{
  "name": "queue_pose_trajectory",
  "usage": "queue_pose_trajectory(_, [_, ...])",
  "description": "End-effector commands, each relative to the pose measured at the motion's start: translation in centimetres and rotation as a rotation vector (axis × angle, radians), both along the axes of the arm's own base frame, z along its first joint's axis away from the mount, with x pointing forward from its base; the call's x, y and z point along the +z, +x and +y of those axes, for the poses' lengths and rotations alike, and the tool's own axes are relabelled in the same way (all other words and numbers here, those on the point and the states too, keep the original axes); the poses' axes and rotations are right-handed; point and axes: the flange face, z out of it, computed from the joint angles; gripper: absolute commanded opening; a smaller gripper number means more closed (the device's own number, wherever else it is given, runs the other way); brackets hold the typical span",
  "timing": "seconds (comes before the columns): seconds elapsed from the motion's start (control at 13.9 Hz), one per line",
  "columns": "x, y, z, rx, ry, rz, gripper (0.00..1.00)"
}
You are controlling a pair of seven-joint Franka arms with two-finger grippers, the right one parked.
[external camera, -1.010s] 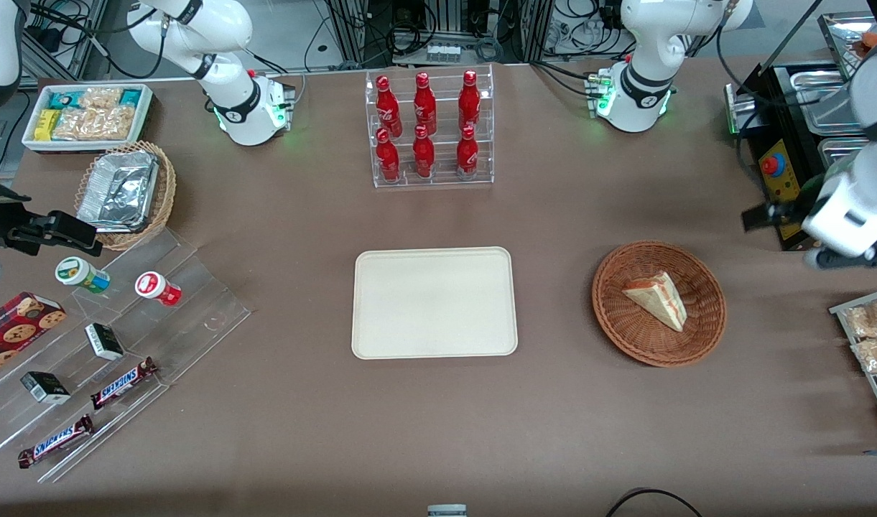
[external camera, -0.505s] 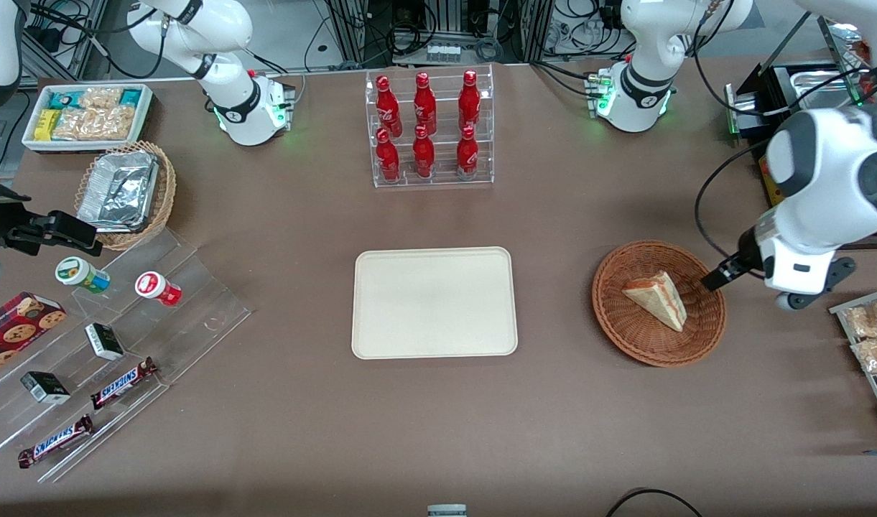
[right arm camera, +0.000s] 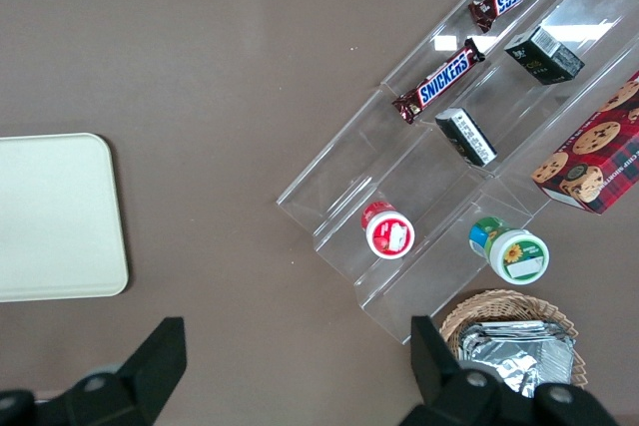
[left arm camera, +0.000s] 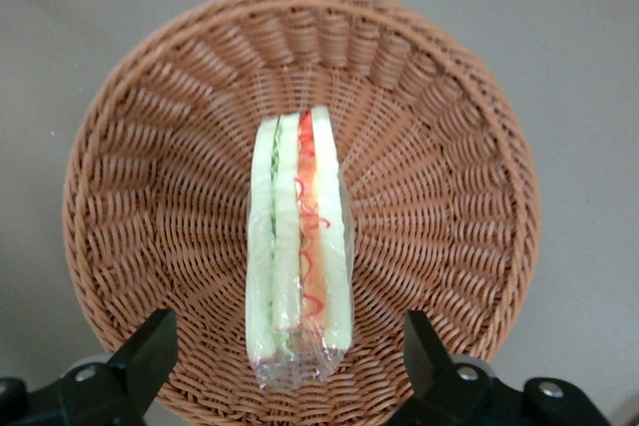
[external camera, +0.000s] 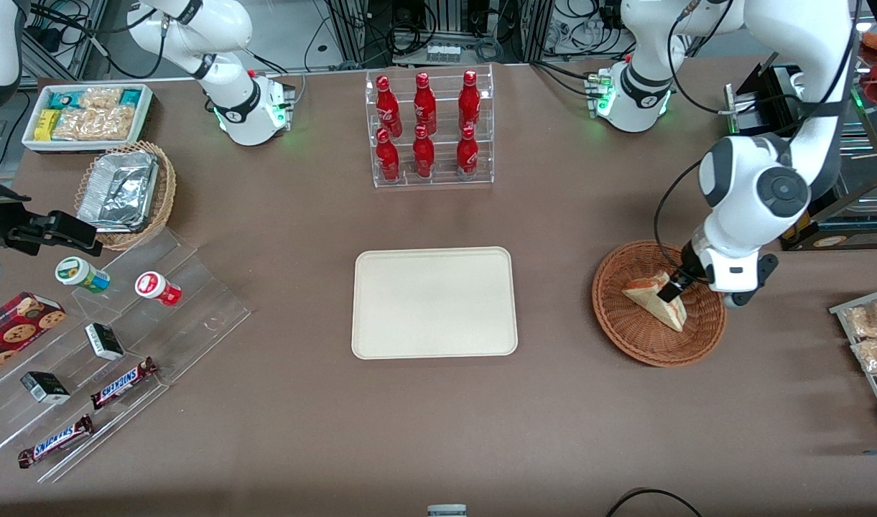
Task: Place sandwich from basket to tray
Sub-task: 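Lower the left gripper and grasp the wrapped sandwich in the basket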
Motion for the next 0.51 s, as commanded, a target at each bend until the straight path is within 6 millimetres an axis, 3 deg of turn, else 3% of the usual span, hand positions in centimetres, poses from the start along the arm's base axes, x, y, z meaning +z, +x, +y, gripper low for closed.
queue_pose_trajectory(0.0, [-1.6,-0.3,-0.6,0.005,0.004,0.015,1.00])
queue_pose_trajectory(0.22, [-4.3,-1.0,-0.5,-0.021,0.036,0.050,1.00])
queue_pose_trajectory(0.43, [-5.5,-1.7,-0.2,-0.017,0.037,0.056,1.00])
